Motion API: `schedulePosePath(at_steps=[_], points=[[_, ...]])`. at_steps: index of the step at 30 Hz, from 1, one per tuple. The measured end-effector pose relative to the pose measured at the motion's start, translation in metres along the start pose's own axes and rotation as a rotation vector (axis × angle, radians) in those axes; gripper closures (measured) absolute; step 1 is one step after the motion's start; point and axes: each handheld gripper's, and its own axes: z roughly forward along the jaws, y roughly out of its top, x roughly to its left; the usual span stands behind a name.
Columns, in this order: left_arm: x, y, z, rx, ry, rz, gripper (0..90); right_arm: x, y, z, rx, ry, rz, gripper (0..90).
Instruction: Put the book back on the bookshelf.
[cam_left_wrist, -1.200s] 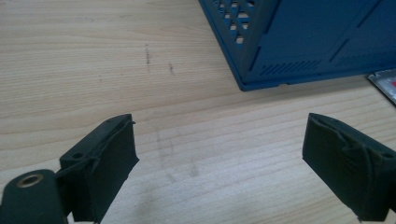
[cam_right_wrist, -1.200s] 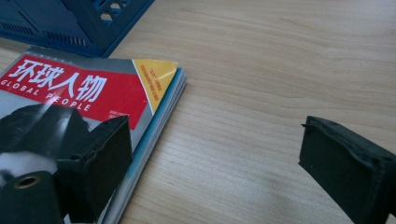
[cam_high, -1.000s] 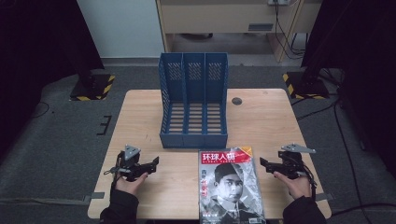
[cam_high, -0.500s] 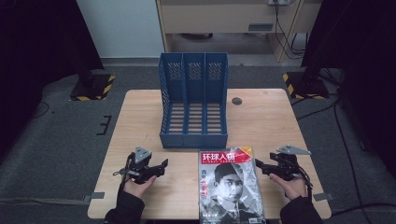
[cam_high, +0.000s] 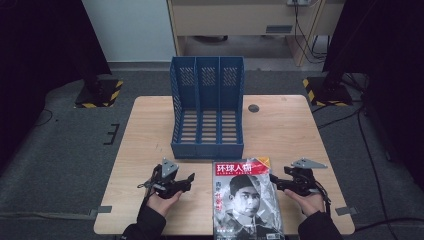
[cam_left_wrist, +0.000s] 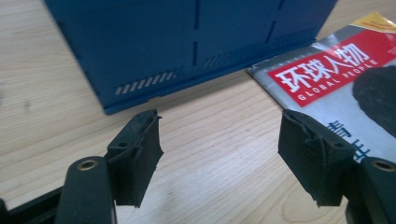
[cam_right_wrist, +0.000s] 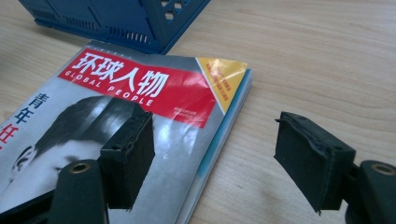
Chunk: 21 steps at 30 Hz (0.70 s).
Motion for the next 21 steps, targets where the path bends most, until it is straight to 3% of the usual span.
schedulePosePath(at_steps=[11,21], points=[[-0.017,-0.003,0.015,0.018,-0.035,0.021,28.7,0.006,-0.005,0.004,0.014,0.000,-0.010,32.7],[-0.045,-0.008,0.034,0.068,-0.083,0.085,30.0,0.009,-0.009,0.011,0.054,0.010,-0.017,34.1]])
